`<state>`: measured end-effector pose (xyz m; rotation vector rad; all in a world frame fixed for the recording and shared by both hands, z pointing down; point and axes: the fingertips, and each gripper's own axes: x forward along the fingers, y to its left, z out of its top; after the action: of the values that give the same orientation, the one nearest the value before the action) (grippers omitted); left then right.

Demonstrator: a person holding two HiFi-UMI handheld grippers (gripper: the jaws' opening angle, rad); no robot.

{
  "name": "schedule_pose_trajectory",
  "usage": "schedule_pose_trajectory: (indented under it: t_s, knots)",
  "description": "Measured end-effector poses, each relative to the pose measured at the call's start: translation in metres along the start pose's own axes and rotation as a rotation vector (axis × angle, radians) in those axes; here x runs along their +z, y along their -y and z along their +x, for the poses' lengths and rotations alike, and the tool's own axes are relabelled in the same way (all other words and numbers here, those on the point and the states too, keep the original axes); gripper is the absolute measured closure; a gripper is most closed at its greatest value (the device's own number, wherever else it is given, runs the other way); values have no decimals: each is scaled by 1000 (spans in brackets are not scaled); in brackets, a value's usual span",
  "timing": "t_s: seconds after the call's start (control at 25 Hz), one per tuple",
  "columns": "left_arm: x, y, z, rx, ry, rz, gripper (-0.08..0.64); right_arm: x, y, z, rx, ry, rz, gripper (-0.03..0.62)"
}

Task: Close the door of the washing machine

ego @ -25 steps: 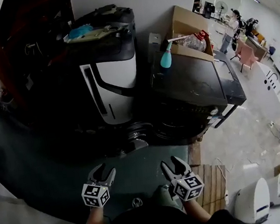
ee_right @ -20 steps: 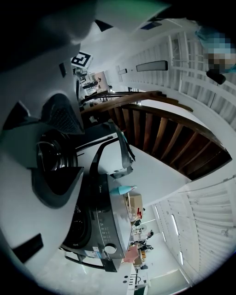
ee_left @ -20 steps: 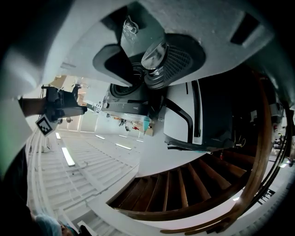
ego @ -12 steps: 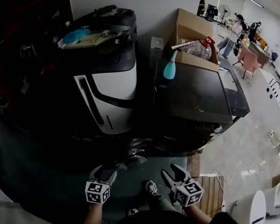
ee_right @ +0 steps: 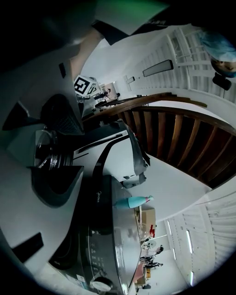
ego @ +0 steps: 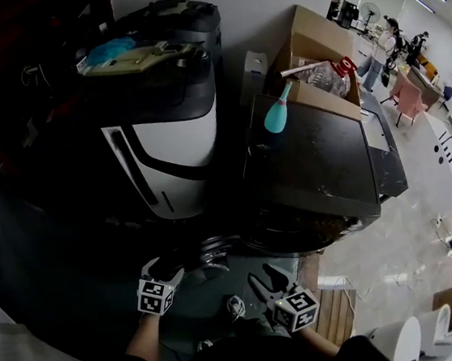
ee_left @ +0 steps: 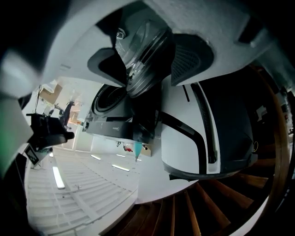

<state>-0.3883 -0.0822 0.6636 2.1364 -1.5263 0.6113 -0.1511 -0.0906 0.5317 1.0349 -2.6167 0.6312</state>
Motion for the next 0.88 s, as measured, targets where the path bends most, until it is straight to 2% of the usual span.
schedule_pose_trajectory:
  t_s: [0.16,0.32,0.48,0.56,0.68,0.8,0.88]
  knots:
    - [-6,-16,32,14,-81,23,213,-9,15,18,41,-43,-6,403]
    - [-16,-28,63,7,-201,90,156,-11,27,31,74,-79,-6,410]
    - [-30,-28,95,-47,-312,162,127,-12,43,40,100,-104,-16,413]
    - [-40,-21,100,-79,-403,188,120,-15,50,41,110,-115,-19,414]
    - [-56,-16,99,-91,-551,201,110,-12,59,40,116,-120,-11,414]
    - [-74,-11,98,-102,-635,176,109,-8,71,38,112,-113,-5,414]
    - [-82,-10,99,-101,-651,177,101,-6,76,36,106,-105,-2,414]
